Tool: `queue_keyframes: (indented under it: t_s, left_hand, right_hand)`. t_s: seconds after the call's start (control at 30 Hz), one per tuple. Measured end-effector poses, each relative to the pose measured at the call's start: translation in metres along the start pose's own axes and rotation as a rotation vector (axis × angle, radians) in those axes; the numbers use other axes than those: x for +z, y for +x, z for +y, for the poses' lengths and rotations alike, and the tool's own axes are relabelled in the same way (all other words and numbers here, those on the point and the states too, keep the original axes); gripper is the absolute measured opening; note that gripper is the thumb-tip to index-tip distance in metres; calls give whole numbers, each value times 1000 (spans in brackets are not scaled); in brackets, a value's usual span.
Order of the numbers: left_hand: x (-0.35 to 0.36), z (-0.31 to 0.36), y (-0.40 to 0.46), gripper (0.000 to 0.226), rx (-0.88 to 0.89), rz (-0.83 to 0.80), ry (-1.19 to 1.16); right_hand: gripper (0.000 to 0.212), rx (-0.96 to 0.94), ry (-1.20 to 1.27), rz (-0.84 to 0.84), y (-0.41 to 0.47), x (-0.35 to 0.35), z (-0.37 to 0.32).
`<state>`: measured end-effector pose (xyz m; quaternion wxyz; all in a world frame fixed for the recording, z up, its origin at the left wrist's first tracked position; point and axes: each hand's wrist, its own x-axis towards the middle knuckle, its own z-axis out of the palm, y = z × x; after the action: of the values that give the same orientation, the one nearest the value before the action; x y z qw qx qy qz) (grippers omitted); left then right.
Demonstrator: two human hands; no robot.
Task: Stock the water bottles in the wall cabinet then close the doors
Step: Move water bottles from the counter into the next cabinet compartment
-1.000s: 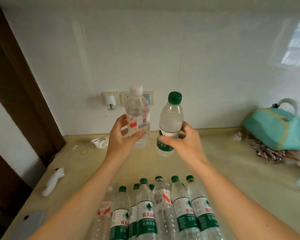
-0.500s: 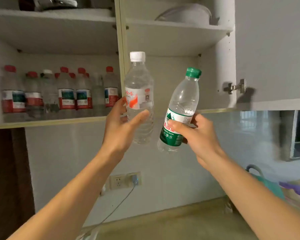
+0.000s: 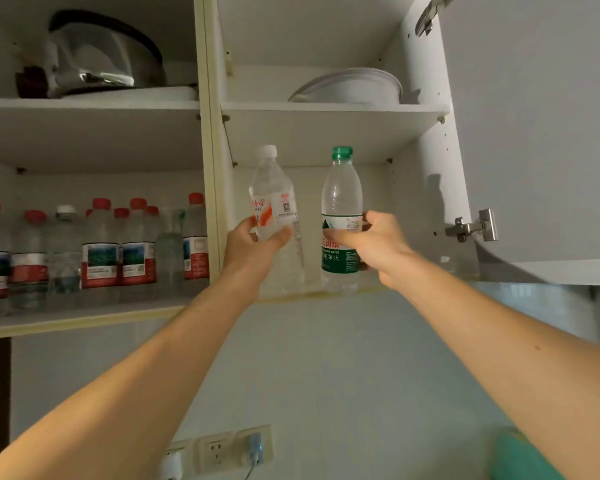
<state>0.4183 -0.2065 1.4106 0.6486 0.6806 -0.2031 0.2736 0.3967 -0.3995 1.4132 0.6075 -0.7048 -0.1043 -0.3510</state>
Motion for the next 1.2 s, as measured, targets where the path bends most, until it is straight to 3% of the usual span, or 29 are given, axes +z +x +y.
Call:
queue_keyframes:
  t_s: [0.37, 0.83, 0.97, 1.07, 1.2]
  left_hand:
    - [38, -30, 63, 40, -194, -115, 41]
    - [61, -49, 91, 55, -236, -60, 290]
    - [54, -46, 91, 58, -206, -79, 357]
    - [47, -46, 86, 56, -96, -79, 550]
    - [39, -38, 64, 56, 121, -12, 692]
  right_hand:
    - [17, 22, -155, -227, 80, 2, 41]
    - [24, 81, -180, -306, 111, 12, 67]
    - [19, 64, -211, -301, 111, 12, 67]
    - [44, 58, -266, -267, 106, 11, 63]
    - [61, -115, -436, 9, 80, 6, 52]
